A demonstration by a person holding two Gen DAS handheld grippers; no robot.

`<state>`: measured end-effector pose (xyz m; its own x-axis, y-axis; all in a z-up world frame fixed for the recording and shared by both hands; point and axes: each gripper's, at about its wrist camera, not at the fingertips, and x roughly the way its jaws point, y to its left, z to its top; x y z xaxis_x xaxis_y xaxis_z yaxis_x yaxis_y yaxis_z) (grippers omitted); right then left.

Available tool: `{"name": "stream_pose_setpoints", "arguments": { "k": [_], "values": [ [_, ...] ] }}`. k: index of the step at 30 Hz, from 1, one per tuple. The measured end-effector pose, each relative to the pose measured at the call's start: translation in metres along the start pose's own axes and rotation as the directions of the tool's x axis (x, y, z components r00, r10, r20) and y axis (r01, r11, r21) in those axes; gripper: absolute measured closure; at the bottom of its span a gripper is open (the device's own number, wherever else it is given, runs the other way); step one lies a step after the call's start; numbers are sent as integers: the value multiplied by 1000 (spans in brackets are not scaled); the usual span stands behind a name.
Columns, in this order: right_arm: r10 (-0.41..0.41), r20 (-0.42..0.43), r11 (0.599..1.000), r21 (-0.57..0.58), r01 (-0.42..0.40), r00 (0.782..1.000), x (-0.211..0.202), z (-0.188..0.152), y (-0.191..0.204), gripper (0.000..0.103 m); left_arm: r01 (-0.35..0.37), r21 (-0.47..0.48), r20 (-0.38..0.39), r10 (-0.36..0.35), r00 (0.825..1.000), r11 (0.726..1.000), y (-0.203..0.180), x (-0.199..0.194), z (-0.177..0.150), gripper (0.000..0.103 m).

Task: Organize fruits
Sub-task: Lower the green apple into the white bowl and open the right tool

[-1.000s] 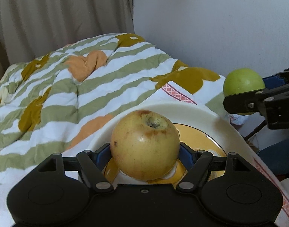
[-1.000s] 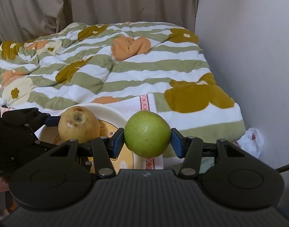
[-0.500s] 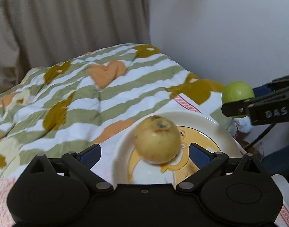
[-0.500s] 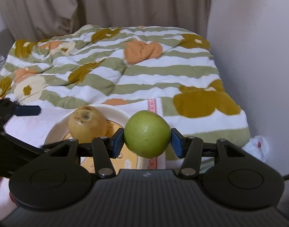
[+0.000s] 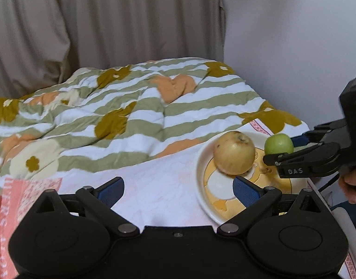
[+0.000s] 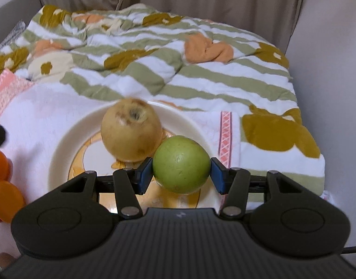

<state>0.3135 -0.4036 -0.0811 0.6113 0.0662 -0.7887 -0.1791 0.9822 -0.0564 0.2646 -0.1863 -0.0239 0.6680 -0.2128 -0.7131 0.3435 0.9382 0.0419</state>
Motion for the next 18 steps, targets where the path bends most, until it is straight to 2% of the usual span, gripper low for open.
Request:
{"name": "stream_pose_setpoints", "arguments": {
  "k": [7,8,10,11,12,18],
  "values": [
    [-4,-5,998,-65,4,1000,10,-10,12,35,-29,-10,-6,29,1000,1000,8,-11,-13,2],
    [-6,3,997,-72,6,1000,10,-11,13,33,-33,-13,-4,33,999,999,9,-13,-15,2],
    [-32,33,995,-93,35,999,5,-12,17,17,-40,-21,0,40,999,999,11,-19,-17,2],
    [-50,46,993,-104,54,998,1,-13,18,4,-43,-27,3,44,999,999,11,-22,-18,2],
    [-62,65,992,-109,68,996,-5,-13,19,0,-47,-31,7,47,999,998,12,-26,-19,2],
    [-23,120,996,-86,34,993,-43,-13,14,0,-66,-55,38,68,997,996,11,-50,-22,2]
  ]
}}
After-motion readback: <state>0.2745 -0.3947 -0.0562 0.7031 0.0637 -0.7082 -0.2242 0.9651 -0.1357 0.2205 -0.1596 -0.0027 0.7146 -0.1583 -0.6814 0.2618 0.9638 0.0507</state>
